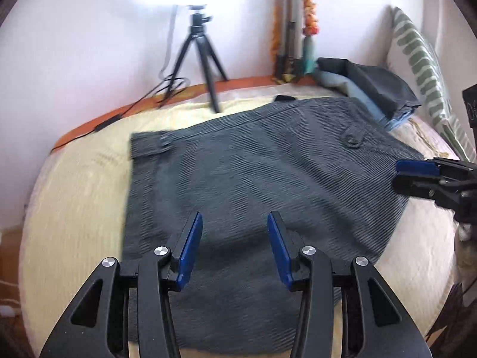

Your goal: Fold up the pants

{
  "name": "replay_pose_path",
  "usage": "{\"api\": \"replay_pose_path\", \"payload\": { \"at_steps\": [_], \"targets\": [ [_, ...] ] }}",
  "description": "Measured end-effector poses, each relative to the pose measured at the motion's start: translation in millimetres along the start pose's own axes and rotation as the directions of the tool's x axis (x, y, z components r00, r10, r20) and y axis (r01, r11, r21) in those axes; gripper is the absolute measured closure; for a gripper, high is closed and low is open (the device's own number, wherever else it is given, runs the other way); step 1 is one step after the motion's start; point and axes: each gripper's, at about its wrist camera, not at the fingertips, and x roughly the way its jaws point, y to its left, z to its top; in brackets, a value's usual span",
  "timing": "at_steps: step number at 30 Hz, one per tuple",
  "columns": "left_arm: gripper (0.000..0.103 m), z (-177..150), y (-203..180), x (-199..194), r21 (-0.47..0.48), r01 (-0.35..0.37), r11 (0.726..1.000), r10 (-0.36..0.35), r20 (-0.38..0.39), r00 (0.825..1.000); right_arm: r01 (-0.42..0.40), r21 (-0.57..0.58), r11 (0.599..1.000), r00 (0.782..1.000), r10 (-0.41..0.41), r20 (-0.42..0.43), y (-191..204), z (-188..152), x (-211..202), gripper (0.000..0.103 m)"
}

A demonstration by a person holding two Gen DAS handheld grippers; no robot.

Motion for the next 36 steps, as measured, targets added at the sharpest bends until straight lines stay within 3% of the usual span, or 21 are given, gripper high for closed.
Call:
{"api": "replay_pose_path", "payload": {
  "at_steps": [4,7,14,19,23,27,30,33,36],
  "targets": [
    [0.059,10.2,-22.6,21.9,0.027,0.021,0.999,-0.02,-0.025,0.999,0.093,0.167,0.982,0.995,-0.099,0.03,-44.1,-9.3,-20.1,0.037],
    [0.059,3.3,-34.7,45.2,0.087,-0.033,0.996,0.04,-0.087,0.995,0.112,0.317,0.942,0.992,-0.124,0.018,-80.6,-22.6,-26.3,0.036],
    [0.059,10.4,-34.5,36.5,0.025,-0.017,1.0,0.018,-0.04,0.999,0.07,0.414,0.908,0.997,-0.069,-0.018,-112.7,-32.9,-18.5,0.036],
    [0.058,12.1,-58.2,25.5,0.043,0.027,0.999,-0.028,0.013,1.0,0.058,0.53,0.846,0.997,-0.075,0.011,-116.7,-44.7,-25.2,0.036],
    [0.058,9.4,-81.9,42.1,0.096,0.046,0.994,-0.044,-0.021,0.999,0.069,0.528,0.846,0.997,-0.067,-0.024,-117.8,-49.2,-13.2,0.034],
    [0.058,4.7,-89.2,55.1,0.143,0.013,0.99,-0.007,-0.039,0.999,-0.021,0.585,0.811,0.999,-0.006,0.044,-127.2,-43.1,-9.2,0.03],
    [0.058,5.9,-86.4,55.3,0.124,0.026,0.992,-0.022,-0.04,0.999,-0.064,0.611,0.789,0.997,0.028,0.068,-132.6,-36.6,0.6,0.03],
    [0.056,8.8,-82.1,49.6,0.109,0.029,0.994,-0.025,-0.039,0.999,-0.037,0.569,0.822,0.998,0.0,0.064,-127.2,-29.0,5.8,0.041],
    [0.053,9.8,-67.8,31.3,0.076,-0.004,0.997,0.003,0.019,1.0,-0.02,0.541,0.841,0.998,-0.018,0.064,-123.5,-26.5,3.8,0.058]
  ]
}}
